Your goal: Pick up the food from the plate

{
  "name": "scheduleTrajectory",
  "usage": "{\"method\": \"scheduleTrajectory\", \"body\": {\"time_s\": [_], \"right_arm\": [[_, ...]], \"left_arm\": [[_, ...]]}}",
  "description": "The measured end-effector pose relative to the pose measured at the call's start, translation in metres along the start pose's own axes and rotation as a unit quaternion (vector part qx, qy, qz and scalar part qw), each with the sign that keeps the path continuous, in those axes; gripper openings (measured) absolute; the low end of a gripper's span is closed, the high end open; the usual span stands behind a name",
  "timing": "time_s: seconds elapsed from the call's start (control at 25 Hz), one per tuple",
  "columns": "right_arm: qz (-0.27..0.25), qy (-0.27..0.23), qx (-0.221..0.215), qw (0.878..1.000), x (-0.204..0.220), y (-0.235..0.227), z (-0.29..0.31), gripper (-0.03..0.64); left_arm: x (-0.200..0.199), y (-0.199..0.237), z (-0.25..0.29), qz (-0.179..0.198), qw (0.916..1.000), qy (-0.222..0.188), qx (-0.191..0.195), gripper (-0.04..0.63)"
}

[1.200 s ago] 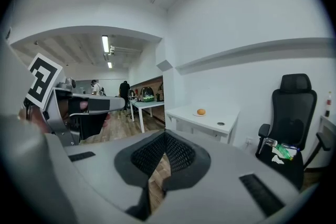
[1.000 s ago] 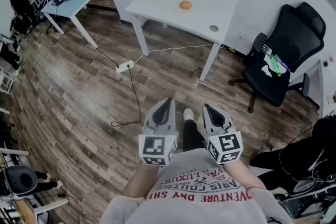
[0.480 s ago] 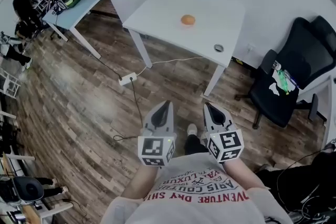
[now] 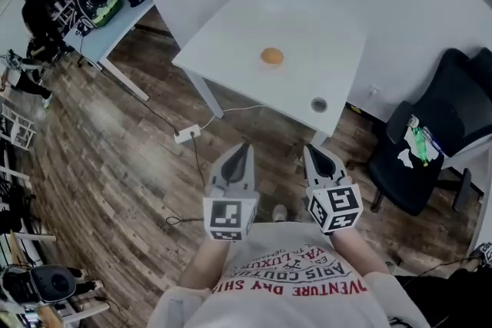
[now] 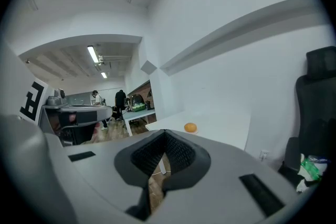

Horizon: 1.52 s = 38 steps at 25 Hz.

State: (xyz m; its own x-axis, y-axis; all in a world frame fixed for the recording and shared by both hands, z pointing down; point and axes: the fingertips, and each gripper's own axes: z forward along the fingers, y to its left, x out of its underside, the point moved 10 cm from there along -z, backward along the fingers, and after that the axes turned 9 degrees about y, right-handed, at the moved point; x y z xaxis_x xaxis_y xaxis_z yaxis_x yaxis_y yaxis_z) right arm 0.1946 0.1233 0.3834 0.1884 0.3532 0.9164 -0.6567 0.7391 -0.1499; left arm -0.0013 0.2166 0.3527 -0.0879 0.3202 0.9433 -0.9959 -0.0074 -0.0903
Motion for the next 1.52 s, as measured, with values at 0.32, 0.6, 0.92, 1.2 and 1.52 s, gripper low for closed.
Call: {"method": "scheduleTrajectory", "body": {"time_s": [0.32, 0.6, 0.92, 1.2, 1.52], "right_arm": [[-0.002, 0.019, 0.005, 1.000, -0.013, -0.035, 0.047, 0.011], [0.000, 0.017, 0.029, 0.999, -0.025, -0.061, 0.093, 0.011], [0.031, 0.023, 0.090, 0.995, -0.060, -0.091, 0.169, 0.011], [0.057, 0.045, 0.133, 0.988, -0.095, -0.105, 0.255, 0.011], [0.079, 0.061, 0.165, 0.981, -0.112, -0.111, 0.320, 0.011]], "left_arm": [[-0.007, 0.019, 0.065, -0.026, 0.9994, 0.020, 0.007, 0.008], [-0.021, 0.049, 0.135, -0.040, 0.9984, 0.023, 0.032, 0.008], [-0.040, 0.091, 0.237, -0.018, 0.9919, 0.047, 0.117, 0.008], [-0.050, 0.159, 0.339, 0.009, 0.9820, 0.090, 0.166, 0.008], [-0.048, 0.198, 0.413, 0.006, 0.9660, 0.106, 0.235, 0.008]]}}
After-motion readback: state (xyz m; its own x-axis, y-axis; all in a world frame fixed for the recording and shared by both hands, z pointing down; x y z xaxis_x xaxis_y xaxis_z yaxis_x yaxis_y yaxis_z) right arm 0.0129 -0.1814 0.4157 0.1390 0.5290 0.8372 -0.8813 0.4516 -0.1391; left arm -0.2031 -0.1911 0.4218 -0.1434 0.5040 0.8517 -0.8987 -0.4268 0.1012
